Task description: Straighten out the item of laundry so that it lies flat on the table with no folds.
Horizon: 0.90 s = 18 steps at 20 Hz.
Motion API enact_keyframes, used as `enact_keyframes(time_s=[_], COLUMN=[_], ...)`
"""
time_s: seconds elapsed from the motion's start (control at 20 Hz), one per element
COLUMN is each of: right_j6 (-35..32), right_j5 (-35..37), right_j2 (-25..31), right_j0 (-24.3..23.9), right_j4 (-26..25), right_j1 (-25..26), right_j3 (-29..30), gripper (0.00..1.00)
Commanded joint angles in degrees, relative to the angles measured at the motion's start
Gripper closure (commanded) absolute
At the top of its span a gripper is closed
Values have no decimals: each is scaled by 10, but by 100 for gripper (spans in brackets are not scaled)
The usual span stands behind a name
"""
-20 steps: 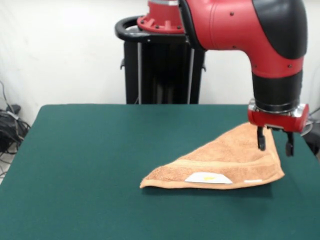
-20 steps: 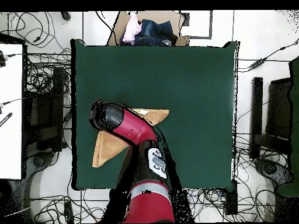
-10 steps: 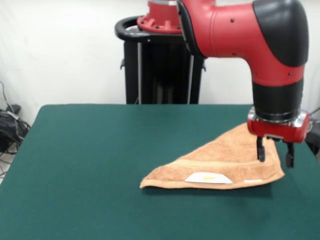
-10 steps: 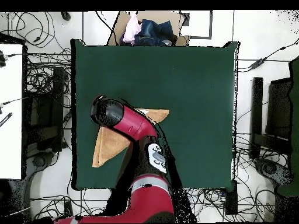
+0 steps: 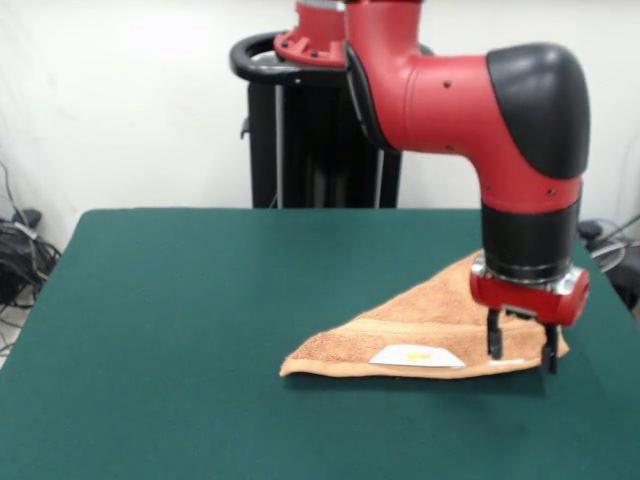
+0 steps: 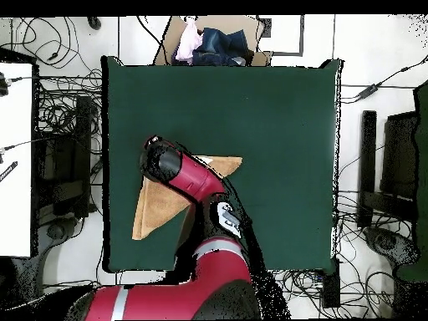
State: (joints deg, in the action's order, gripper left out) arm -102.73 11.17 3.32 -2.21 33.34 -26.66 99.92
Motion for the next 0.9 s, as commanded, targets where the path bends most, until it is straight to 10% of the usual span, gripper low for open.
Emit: enact_keyframes(time_s=[0.05,0.9], right_j6=[-99,-135], right_j5=[-32,-53], right_j2=[48,62], right_j0=[-9,19], right_j4=[-14,-1], right_j1=[29,17], right_j3=[1,39], gripper=[0,0])
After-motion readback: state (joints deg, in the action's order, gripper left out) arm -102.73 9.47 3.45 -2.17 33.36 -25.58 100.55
